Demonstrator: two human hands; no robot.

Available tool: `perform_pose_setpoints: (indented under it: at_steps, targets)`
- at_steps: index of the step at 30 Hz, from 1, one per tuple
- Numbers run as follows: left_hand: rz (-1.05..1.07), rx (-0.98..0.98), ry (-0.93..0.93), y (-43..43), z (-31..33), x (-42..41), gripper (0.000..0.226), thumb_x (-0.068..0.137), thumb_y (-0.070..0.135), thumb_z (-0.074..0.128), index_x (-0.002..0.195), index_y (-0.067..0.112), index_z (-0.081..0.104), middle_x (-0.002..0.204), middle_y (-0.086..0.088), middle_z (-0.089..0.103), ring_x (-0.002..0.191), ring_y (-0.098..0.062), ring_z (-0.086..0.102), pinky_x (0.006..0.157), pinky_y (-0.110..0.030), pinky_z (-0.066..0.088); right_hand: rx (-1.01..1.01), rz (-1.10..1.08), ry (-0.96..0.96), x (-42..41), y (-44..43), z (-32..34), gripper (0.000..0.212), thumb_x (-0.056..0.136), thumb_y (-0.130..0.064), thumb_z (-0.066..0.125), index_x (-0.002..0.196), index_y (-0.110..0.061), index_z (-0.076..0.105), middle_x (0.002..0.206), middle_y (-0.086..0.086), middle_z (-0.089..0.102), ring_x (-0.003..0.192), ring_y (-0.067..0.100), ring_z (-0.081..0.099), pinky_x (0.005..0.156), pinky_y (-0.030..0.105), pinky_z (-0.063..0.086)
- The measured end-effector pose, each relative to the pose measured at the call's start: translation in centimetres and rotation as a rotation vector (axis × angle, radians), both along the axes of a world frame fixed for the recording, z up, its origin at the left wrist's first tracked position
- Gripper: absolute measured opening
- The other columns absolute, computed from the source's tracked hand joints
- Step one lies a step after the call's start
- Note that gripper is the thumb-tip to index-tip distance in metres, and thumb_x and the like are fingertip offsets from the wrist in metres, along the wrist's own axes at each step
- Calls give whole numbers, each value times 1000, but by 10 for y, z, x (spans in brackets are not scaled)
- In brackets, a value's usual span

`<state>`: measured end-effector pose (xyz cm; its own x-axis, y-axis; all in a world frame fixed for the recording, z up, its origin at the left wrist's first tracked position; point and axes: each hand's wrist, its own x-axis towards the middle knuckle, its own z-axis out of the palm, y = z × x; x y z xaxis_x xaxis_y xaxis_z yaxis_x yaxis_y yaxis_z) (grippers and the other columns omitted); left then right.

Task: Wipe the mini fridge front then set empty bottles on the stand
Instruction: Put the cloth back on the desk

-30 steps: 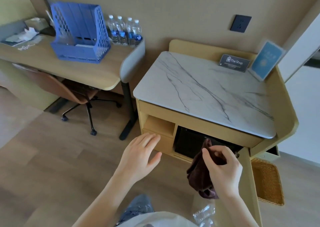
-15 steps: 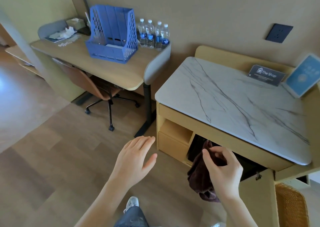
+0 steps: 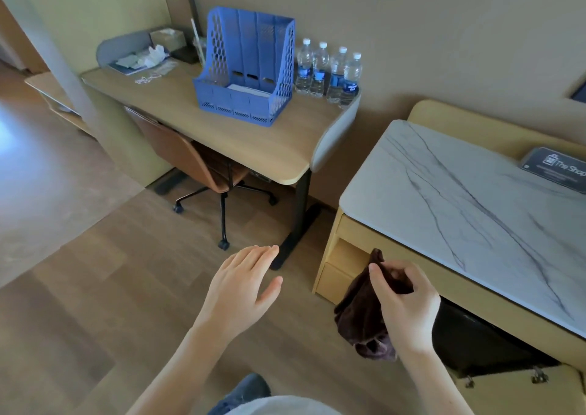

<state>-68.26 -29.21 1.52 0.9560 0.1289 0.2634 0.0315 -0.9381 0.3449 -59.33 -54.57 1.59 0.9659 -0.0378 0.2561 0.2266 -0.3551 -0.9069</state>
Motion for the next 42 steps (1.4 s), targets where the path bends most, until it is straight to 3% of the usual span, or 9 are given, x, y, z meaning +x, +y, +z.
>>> perform_pose_setpoints:
  at_steps: [6, 12, 15, 20, 26, 33, 35, 38, 42]
  targets:
    - [16, 37, 12, 91, 8, 25, 48, 93, 44, 43, 128, 17, 63, 116, 9, 68, 107, -10, 62, 90, -25, 48, 57, -8, 25, 38, 93, 8, 14, 85, -22, 81, 82, -30, 70, 81, -14, 68, 83, 10, 65, 74, 27, 55]
    - [56, 30, 37, 145, 3, 63, 39, 89, 36, 58, 121, 14, 67, 111, 6, 70, 102, -15, 65, 85, -31, 52, 42, 23, 4, 84, 153, 10, 15, 86, -23, 80, 83, -33, 69, 83, -16, 69, 83, 7, 66, 72, 13, 52]
    - [76, -5, 73, 163, -5, 92, 39, 90, 35, 58, 121, 14, 68, 112, 4, 70, 103, -18, 65, 87, -34, 53, 9, 57, 19, 115, 175, 5, 11, 87, -24, 79, 84, -29, 70, 83, -15, 69, 85, 8, 67, 72, 12, 52]
    - [79, -7, 73, 194, -18, 158, 36, 91, 34, 61, 121, 15, 67, 108, 6, 69, 100, -17, 64, 86, -33, 52, 3, 78, 13, 188, 214, -6, 10, 86, -20, 79, 85, -25, 71, 82, -14, 69, 83, 9, 67, 72, 18, 54]
    - [46, 29, 61, 237, -11, 263, 46, 92, 43, 44, 119, 13, 68, 108, 5, 69, 100, -18, 63, 84, -33, 52, -30, 111, -31, 288, 266, -8, 11, 85, -14, 80, 87, -19, 71, 85, -10, 68, 83, 13, 66, 72, 21, 54]
    - [-5, 15, 82, 277, 2, 362, 41, 93, 40, 47, 120, 14, 64, 108, 5, 68, 97, -18, 63, 80, -33, 53, -109, 204, -70, 372, 324, -11, 10, 85, -11, 81, 90, -13, 73, 88, -7, 67, 84, 8, 63, 74, 10, 48]
    - [-10, 4, 104, 288, -1, 380, 39, 94, 40, 47, 121, 15, 64, 110, 5, 68, 99, -18, 63, 81, -33, 52, -55, 234, -11, 391, 340, -17, 11, 85, -16, 81, 90, -20, 72, 88, -12, 68, 85, 10, 65, 74, 12, 50]
    - [-30, -6, 128, 304, -10, 402, 41, 94, 40, 44, 120, 16, 64, 108, 6, 68, 98, -17, 63, 79, -31, 51, 83, 243, 273, 423, 358, -39, 9, 85, -22, 81, 86, -23, 73, 85, -12, 71, 84, 6, 68, 70, 14, 50]
    - [-104, -6, 179, 326, -30, 430, 34, 92, 33, 59, 119, 14, 66, 107, 4, 69, 98, -21, 64, 78, -34, 52, -19, 107, 410, 453, 374, -83, 17, 83, -19, 83, 74, -26, 70, 75, -18, 70, 70, -4, 63, 66, 16, 48]
